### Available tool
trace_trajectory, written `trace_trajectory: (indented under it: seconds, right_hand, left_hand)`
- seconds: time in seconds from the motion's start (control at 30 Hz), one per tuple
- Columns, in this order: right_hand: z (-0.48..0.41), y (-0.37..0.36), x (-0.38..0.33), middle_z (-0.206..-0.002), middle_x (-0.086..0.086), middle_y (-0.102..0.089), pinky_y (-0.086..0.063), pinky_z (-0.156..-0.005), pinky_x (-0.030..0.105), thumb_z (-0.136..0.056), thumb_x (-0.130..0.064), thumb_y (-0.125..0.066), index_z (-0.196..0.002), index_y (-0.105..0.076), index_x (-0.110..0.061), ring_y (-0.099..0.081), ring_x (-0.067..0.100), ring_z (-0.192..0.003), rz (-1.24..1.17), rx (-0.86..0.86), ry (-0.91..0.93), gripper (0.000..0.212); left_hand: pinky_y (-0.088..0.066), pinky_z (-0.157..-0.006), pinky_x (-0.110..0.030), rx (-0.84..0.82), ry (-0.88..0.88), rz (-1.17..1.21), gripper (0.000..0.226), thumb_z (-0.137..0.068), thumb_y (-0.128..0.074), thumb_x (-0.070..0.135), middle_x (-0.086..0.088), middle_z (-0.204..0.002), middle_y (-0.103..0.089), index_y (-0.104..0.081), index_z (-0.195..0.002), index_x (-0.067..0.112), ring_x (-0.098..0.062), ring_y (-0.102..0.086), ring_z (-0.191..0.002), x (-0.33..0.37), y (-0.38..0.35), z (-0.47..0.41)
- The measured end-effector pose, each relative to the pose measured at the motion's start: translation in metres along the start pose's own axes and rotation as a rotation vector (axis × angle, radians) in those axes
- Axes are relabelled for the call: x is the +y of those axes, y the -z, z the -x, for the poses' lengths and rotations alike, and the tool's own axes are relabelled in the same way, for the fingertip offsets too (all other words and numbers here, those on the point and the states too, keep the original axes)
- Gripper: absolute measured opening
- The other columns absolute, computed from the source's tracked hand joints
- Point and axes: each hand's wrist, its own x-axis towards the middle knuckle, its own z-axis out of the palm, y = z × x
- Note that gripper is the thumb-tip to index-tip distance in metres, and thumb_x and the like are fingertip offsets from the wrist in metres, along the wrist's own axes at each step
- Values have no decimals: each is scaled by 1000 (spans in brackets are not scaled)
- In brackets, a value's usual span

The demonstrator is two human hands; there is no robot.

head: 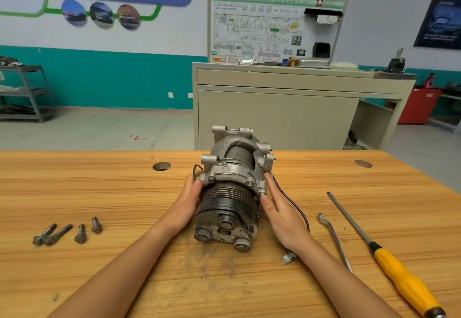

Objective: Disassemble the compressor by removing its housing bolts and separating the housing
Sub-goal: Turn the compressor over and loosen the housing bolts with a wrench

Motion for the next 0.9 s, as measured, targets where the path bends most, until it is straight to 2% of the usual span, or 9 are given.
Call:
trace_trajectory:
  seconds: [0.13, 0.3, 0.37, 0.47, 0.53, 0.63, 0.73, 0.83, 0.9]
  right_hand:
    - [1, -3, -6, -115, -63, -4, -17, -84, -10, -71, -86, -13, -124, -8, -67, -7, -40, -107, 87, 31, 68, 57]
    - [3, -4, -9, -113, -66, -7, -20, -86, -9, -72, -85, -13, -125, -8, -66, -9, -39, -109, 83, 71, 75, 57]
    - [4, -4, -9, -115, -64, -13, -23, -85, -8, -71, -86, -13, -126, -9, -63, -14, -38, -108, 74, 88, 78, 60]
    - [5, -4, -7, -106, -39, -46, -31, -76, -5, -74, -84, -17, -126, -15, -62, -44, -21, -94, 43, 138, 69, 56]
    - [7, -5, -8, -117, -30, -50, -35, -84, 1, -82, -70, -23, -125, -22, -61, -51, -3, -109, -7, 170, 58, 43]
    - [14, -4, -17, -124, -1, -59, -42, -94, 32, -84, -57, -29, -120, -31, -59, -53, 19, -111, -38, 190, 35, 36]
    - [27, -3, -32, -103, -45, -52, -38, -80, 2, -81, -67, -27, -118, -27, -63, -47, -20, -95, -35, 153, 56, 37]
    - [45, -6, -44, -80, -29, -47, -33, -62, 7, -64, -90, -19, -120, -19, -65, -36, -14, -68, -45, 114, 43, 61]
    - [58, -10, -53, -70, -24, -46, -33, -58, 10, -60, -93, -18, -124, -18, -63, -38, -10, -62, -41, 92, 45, 71]
  left_hand:
    - [-22, -78, 11, -8, -67, -96, 53, -75, -21, 80, 44, -119, -24, -19, -122, 55, 41, -22, -100, 4, 5, -4]
    - [-26, -89, 3, 90, -123, -145, 72, -78, -22, 69, 35, -126, -38, -26, -142, 34, 11, -36, -118, -5, 1, -10]
    - [-30, -102, -13, 120, -155, -157, 84, -75, -22, 70, 17, -137, -45, -33, -144, 23, -1, -40, -126, -5, 0, -10]
    - [-35, -102, -26, 133, -184, -177, 94, -73, -27, 79, 2, -135, -52, -40, -141, 15, -13, -46, -126, 3, 0, -5]
    - [-36, -102, -27, 136, -174, -187, 105, -67, -26, 88, 0, -133, -54, -42, -140, 15, -13, -47, -124, 9, 0, 0]
    - [-34, -108, -39, 121, -135, -183, 96, -70, -27, 78, -6, -135, -54, -45, -139, 12, -19, -46, -128, 19, 1, 11]
    - [-34, -107, -43, 110, -112, -165, 93, -72, -26, 73, -7, -134, -54, -49, -135, 10, -21, -46, -128, 26, 4, 26]
    - [-42, -99, -30, 128, -129, -205, 67, -85, -25, 63, 5, -116, -66, -62, -117, 17, -5, -56, -113, 27, 7, 42]
    - [-42, -74, -6, 169, -171, -293, 25, -101, -36, 27, 32, -86, -66, -58, -89, 32, 14, -57, -88, 32, 9, 54]
